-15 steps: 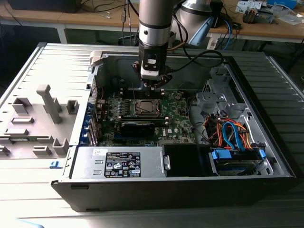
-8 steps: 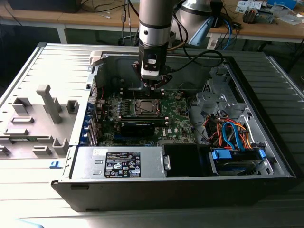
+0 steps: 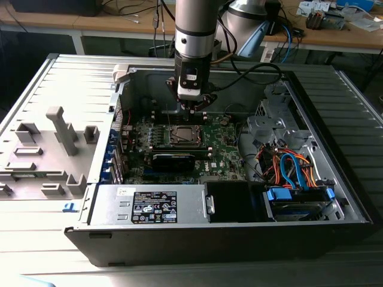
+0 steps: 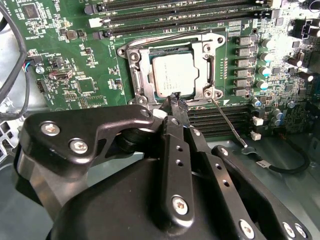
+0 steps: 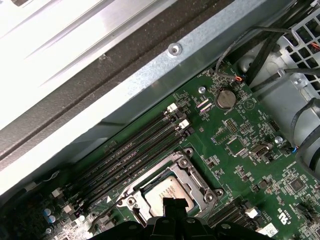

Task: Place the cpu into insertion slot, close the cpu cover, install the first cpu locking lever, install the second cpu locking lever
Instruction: 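Install the first cpu locking lever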

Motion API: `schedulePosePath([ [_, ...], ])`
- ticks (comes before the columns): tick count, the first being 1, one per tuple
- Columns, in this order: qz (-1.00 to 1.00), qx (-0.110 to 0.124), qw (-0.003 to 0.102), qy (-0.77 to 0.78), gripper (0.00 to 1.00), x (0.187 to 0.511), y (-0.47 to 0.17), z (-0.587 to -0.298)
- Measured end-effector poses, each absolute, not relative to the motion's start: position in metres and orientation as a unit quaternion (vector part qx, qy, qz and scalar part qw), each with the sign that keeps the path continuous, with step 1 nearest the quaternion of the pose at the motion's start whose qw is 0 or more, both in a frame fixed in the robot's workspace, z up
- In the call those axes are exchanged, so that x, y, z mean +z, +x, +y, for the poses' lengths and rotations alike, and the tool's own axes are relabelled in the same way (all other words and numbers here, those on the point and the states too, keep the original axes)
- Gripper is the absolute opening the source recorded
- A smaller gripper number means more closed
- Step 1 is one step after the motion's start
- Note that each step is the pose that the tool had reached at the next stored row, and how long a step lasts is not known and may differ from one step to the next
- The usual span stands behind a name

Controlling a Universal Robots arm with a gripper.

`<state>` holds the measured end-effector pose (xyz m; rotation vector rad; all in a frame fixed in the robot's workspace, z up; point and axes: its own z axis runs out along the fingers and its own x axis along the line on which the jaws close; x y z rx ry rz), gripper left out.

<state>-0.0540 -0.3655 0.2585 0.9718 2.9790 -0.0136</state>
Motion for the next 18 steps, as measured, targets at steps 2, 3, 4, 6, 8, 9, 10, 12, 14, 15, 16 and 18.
schedulePosePath([
  [2,0.951,-0.004,0.004,0.310,0.11,0.2585,-0.0540,-0.3655],
  [3,0.951,-0.004,0.004,0.309,0.11,0.2585,-0.0540,-0.3655],
  [4,0.951,-0.004,0.004,0.309,0.11,0.2585,-0.0540,-0.3655],
  [6,0.951,-0.004,0.004,0.309,0.11,0.2585,-0.0540,-0.3655],
  [8,0.951,-0.004,0.004,0.308,0.11,0.2585,-0.0540,-0.3655],
  [9,0.951,-0.004,0.004,0.308,0.11,0.2585,-0.0540,-0.3655],
  [10,0.951,-0.004,0.004,0.308,0.11,0.2585,-0.0540,-0.3655],
  [12,0.952,-0.004,0.004,0.306,0.11,0.2585,-0.0541,-0.3657],
  [14,0.952,-0.004,0.004,0.306,0.11,0.2585,-0.0541,-0.3657],
  [15,0.952,-0.004,0.004,0.306,0.11,0.2585,-0.0540,-0.3657],
  [16,0.952,-0.004,0.004,0.305,0.11,0.2585,-0.0540,-0.3657],
  [18,0.953,-0.004,0.004,0.304,0.11,0.2585,-0.0541,-0.3657],
])
